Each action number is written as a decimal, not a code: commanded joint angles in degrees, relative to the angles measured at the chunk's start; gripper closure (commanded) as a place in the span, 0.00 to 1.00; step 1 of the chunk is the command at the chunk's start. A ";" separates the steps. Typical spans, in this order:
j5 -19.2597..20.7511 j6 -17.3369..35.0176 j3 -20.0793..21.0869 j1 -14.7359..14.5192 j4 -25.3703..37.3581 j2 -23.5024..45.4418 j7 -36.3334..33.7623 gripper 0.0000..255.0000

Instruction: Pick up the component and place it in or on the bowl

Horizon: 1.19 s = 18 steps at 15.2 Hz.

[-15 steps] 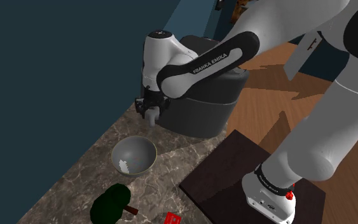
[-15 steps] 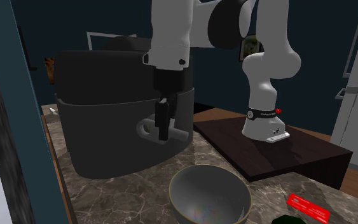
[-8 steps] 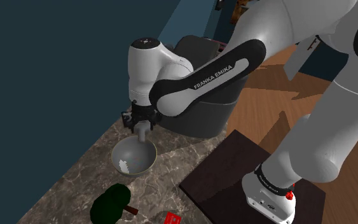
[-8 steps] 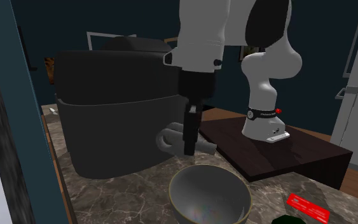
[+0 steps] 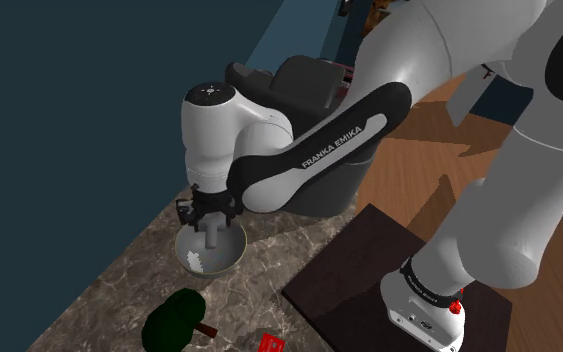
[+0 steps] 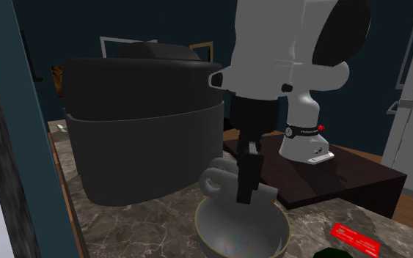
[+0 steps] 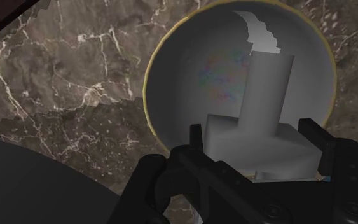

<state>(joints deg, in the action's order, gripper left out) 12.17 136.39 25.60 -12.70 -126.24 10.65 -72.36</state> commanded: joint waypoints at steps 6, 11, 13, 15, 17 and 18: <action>3.63 4.53 -1.26 -0.92 -0.76 4.36 -2.80 1.00; 4.70 5.75 -1.74 -1.26 -0.87 5.62 -3.60 1.00; 4.70 5.75 -1.74 -1.26 -0.87 5.62 -3.60 1.00; 4.70 5.75 -1.74 -1.26 -0.87 5.62 -3.60 1.00; 4.70 5.74 -1.74 -1.26 -0.87 5.62 -3.59 0.00; 4.70 5.75 -1.74 -1.26 -0.87 5.62 -3.60 0.00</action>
<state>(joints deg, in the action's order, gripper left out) 16.87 142.13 23.86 -13.96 -127.11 16.27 -75.96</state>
